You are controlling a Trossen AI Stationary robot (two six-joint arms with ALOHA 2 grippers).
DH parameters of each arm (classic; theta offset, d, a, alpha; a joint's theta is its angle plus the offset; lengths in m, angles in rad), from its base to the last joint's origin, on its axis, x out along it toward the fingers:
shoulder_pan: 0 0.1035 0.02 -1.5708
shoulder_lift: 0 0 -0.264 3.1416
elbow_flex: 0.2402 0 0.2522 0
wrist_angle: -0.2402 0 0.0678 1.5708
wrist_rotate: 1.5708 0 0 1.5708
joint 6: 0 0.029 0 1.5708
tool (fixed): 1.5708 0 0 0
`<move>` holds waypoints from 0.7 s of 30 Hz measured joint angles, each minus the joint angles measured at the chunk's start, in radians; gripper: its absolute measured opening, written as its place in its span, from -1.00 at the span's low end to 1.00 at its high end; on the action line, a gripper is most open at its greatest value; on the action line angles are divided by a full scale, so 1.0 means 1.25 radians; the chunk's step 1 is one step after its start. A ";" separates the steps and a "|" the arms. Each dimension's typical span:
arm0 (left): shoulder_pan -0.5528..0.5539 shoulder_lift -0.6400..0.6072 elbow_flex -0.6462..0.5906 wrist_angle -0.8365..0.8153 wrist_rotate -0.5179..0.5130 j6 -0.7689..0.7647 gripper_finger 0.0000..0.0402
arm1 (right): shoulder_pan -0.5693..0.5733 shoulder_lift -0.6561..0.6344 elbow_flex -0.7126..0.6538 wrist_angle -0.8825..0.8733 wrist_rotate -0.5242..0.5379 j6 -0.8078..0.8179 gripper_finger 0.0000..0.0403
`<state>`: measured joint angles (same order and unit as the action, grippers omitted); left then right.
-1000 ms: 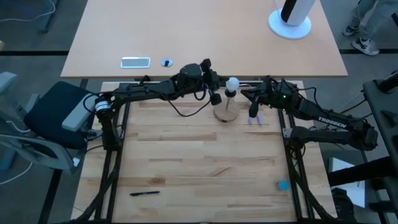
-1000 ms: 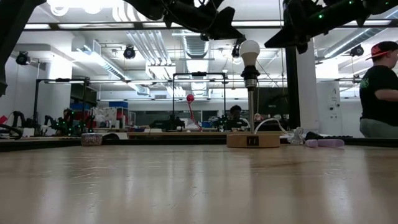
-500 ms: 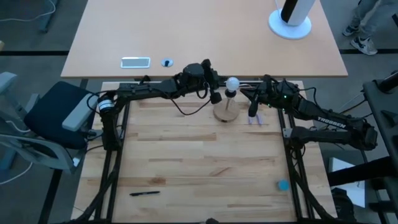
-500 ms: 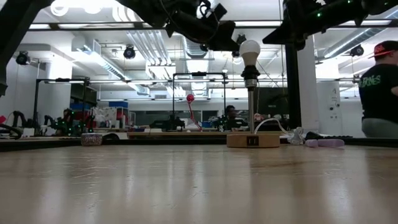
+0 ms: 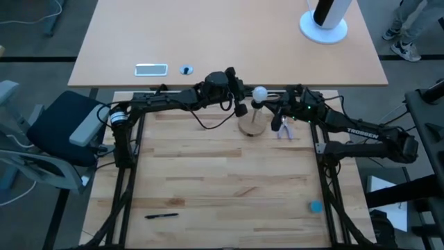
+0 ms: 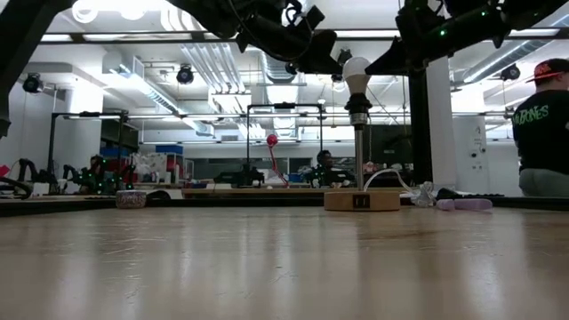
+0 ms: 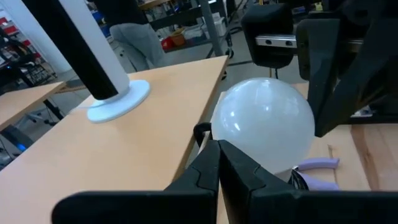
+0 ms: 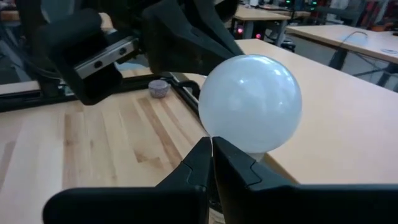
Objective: Screw lightbulb
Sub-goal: Remove the lightbulb from the lamp
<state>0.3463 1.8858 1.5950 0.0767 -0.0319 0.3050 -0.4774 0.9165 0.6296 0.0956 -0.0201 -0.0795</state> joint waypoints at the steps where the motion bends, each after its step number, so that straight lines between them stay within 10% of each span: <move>1: -0.001 0.000 0.000 -0.003 0.000 0.000 -1.00 | 0.000 -0.004 0.000 -0.002 0.008 0.000 -0.94; 21: -0.007 -0.018 -0.001 -0.054 0.012 -0.004 -1.00 | 0.000 -0.093 0.001 -0.060 0.034 0.021 -0.94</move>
<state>0.3378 1.8637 1.5936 0.0090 -0.0170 0.2994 -0.4778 0.7999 0.6304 0.0212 0.0229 -0.0530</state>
